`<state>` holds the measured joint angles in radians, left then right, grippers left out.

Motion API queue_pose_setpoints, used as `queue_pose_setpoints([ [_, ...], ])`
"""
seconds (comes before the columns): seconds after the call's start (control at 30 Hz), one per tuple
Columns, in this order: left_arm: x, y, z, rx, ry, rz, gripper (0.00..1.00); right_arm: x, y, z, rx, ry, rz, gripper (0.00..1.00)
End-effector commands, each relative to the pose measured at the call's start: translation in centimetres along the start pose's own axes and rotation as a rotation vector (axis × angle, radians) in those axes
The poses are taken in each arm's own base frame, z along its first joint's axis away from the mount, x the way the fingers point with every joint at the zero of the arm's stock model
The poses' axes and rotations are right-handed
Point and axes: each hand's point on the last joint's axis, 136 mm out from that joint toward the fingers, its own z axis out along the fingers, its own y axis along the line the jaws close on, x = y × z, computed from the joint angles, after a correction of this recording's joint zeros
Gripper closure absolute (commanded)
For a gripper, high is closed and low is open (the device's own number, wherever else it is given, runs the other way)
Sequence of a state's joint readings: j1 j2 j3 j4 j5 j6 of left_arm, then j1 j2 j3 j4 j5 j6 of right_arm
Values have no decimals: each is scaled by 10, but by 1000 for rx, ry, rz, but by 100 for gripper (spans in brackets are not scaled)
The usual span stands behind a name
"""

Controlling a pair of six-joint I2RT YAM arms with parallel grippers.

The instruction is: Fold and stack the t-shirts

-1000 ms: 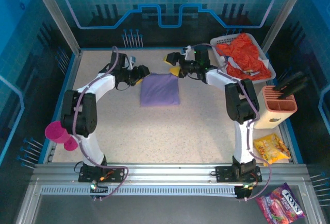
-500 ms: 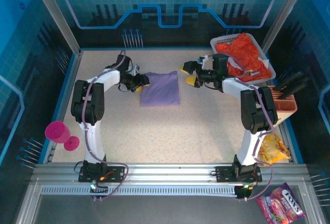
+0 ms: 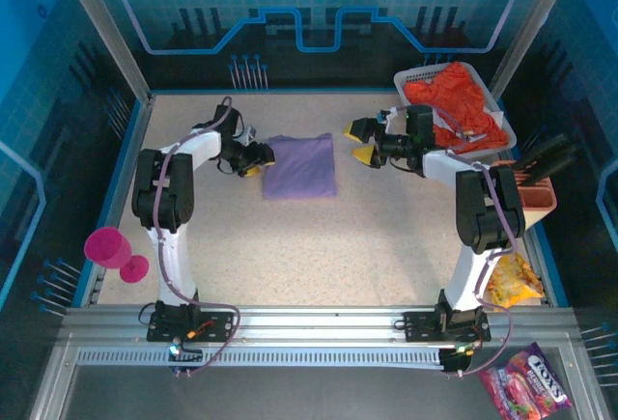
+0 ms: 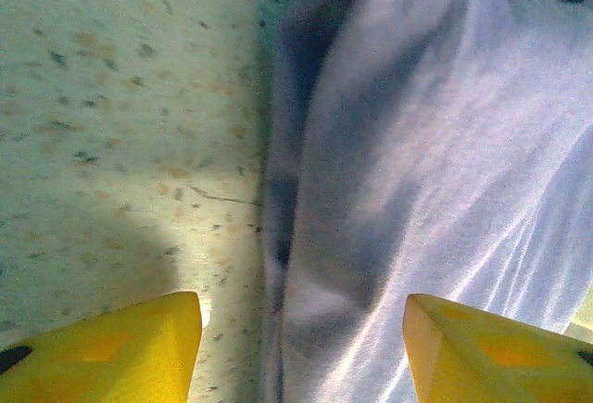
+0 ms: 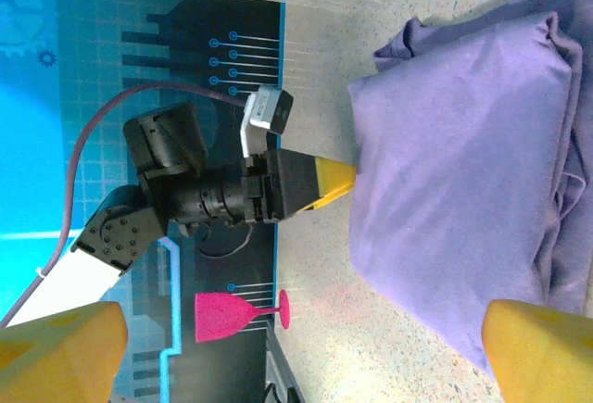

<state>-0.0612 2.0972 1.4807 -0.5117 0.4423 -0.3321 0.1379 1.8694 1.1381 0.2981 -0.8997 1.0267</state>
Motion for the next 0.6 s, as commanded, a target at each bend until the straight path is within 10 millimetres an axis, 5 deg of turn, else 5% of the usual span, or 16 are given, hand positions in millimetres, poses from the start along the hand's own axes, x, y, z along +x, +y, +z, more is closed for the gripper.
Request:
queue_pose_setpoints([
  [0.0,-1,-7,-7,33,26,20,40,2,8,-8,-21,1,-33,1],
  [0.3,14,-27,17,104,106,56,42,0,9,-11,-17,-6,-33,1],
  [0.57,19,-22,31,67,124,31,46,1,15,-15,-27,-10,-45,1],
])
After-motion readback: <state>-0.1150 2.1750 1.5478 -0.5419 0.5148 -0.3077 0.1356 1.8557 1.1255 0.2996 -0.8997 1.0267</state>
